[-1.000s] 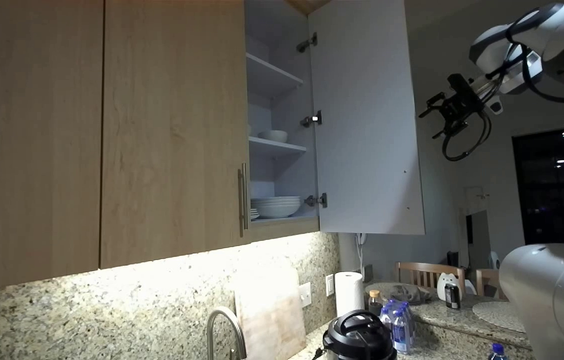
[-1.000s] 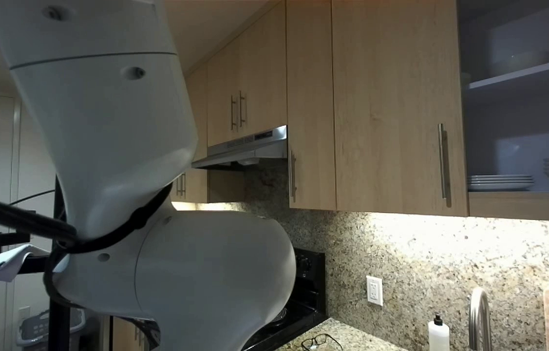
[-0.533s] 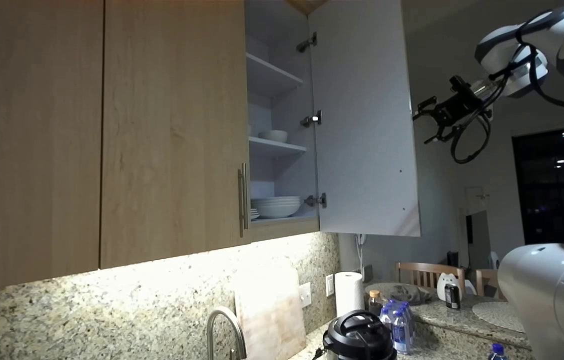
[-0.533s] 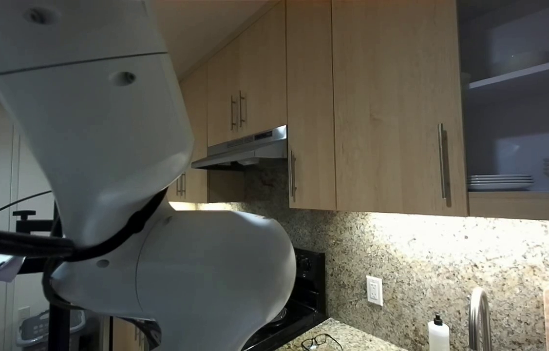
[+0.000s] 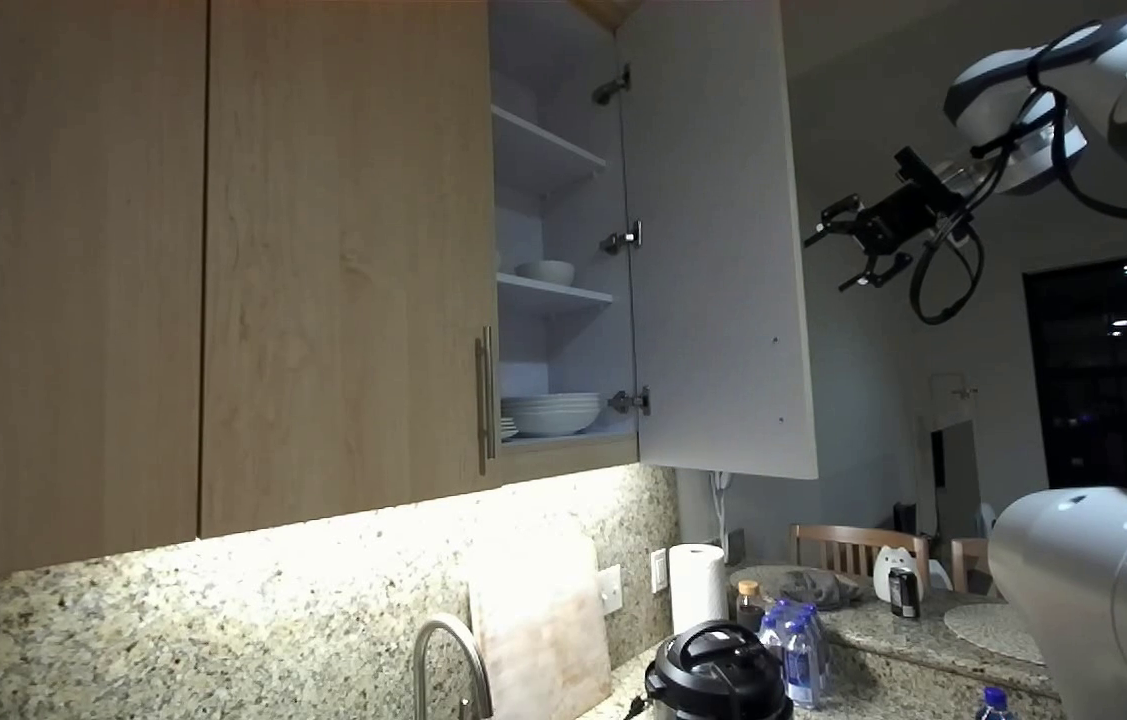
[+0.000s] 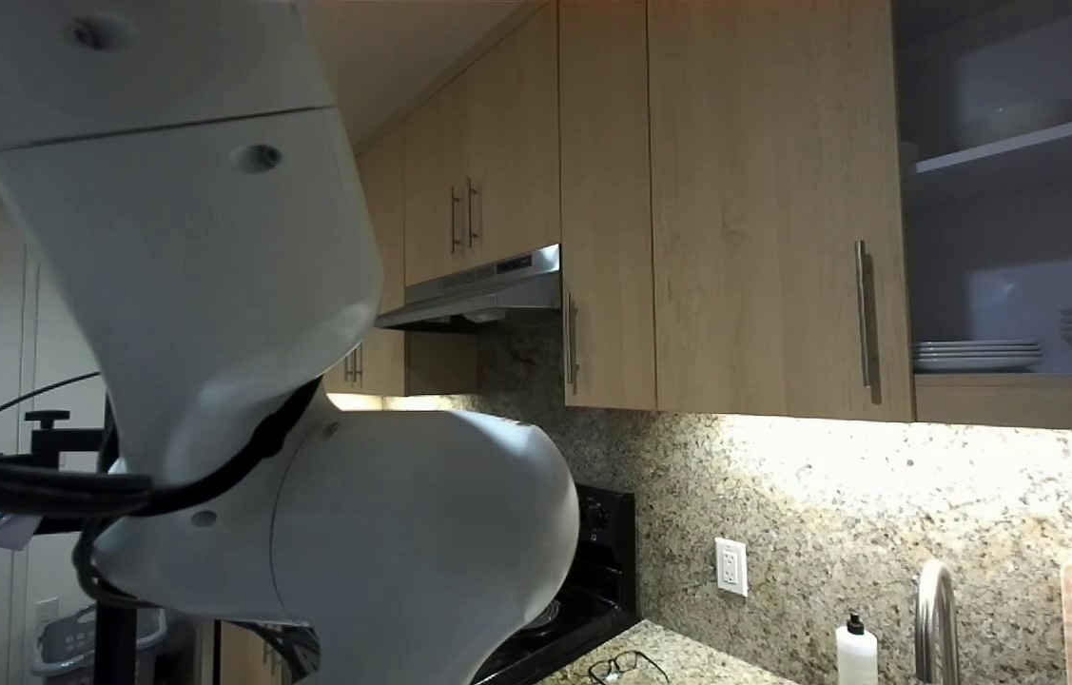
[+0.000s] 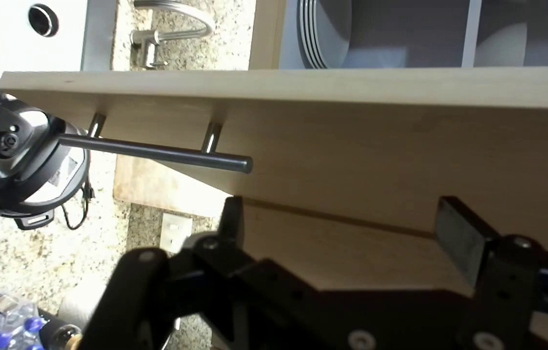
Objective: Close the right door of the top cabinet.
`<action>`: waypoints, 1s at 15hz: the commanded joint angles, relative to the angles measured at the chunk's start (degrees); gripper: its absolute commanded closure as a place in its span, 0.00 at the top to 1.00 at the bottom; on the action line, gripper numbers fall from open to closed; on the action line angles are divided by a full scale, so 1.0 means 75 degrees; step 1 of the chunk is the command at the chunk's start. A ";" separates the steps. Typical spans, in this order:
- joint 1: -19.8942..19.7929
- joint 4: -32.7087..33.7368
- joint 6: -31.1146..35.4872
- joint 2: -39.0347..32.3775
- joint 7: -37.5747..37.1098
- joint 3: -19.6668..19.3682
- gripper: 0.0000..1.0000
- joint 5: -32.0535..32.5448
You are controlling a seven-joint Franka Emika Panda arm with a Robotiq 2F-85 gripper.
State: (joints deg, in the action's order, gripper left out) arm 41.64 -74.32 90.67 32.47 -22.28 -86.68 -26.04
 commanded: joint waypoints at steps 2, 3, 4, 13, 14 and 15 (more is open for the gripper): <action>-0.0197 0.0197 -0.0788 -0.0246 0.0306 0.0310 1.00 0.0426; -0.0288 0.0189 -0.0918 -0.0343 0.0355 0.0401 1.00 0.0513; -0.0399 0.0170 -0.1027 -0.0442 0.0434 0.0525 1.00 0.0587; -0.1954 0.0100 -0.1743 -0.1489 0.1137 0.1934 1.00 0.0580; -0.2202 0.0097 -0.1815 -0.1628 0.1269 0.2148 1.00 0.0562; -0.2441 0.0096 -0.1854 -0.1742 0.1418 0.2338 1.00 0.0541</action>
State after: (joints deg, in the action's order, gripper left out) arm 29.77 -72.86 78.38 23.52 -16.11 -72.96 -21.67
